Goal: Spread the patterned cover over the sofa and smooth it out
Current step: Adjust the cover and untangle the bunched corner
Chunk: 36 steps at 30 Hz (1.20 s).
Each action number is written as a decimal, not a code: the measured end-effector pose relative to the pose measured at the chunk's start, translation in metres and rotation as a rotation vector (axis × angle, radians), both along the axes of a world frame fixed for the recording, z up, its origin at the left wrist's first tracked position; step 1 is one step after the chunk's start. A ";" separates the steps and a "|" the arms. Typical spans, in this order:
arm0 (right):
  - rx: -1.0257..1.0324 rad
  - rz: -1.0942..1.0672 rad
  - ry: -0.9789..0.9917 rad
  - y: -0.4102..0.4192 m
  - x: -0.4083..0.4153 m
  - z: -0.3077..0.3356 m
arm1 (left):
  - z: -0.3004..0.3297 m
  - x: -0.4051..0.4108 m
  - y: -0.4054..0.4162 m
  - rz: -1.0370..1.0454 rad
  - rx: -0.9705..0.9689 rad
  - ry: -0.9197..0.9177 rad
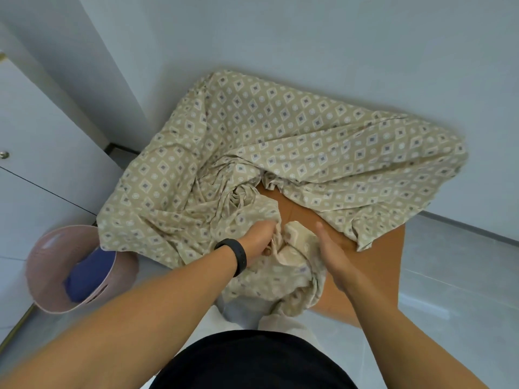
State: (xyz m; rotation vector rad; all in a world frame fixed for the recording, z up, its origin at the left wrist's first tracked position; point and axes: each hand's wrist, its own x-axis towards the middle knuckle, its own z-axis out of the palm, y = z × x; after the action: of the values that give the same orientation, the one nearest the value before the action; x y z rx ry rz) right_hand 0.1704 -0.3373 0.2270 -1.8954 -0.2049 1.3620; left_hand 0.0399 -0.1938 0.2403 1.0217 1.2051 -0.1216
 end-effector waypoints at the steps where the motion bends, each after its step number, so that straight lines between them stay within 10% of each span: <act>1: -0.027 -0.020 -0.062 0.002 0.008 0.001 | 0.003 0.001 -0.003 0.037 0.005 -0.021; 5: -0.062 0.067 -0.117 0.027 0.026 0.006 | 0.012 -0.001 -0.013 0.028 -0.170 -0.222; 11: -0.098 0.179 0.303 0.048 0.014 -0.003 | 0.021 -0.014 -0.034 -0.064 -0.303 -0.384; 15: 0.094 -0.042 0.255 0.052 0.001 0.008 | 0.017 -0.025 -0.029 -0.269 -0.086 -0.250; 18: 0.257 0.052 0.011 0.047 -0.007 0.029 | 0.007 -0.019 -0.001 -0.052 0.204 -0.043; 27: 0.333 0.420 -0.195 0.009 -0.010 0.048 | -0.002 0.028 0.025 -0.279 0.086 0.170; 33: -0.070 0.220 -0.451 -0.010 0.004 0.037 | 0.012 0.038 0.007 -0.304 0.191 -0.196; 36: -0.039 0.032 -0.135 0.009 0.002 0.042 | 0.027 0.023 -0.005 -0.457 0.007 -0.450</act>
State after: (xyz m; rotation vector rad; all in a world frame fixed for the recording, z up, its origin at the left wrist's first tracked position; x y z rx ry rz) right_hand 0.1723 -0.3286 0.2688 -2.0260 -0.2784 1.2677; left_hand 0.0629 -0.1990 0.2674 1.2387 0.5536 -0.2301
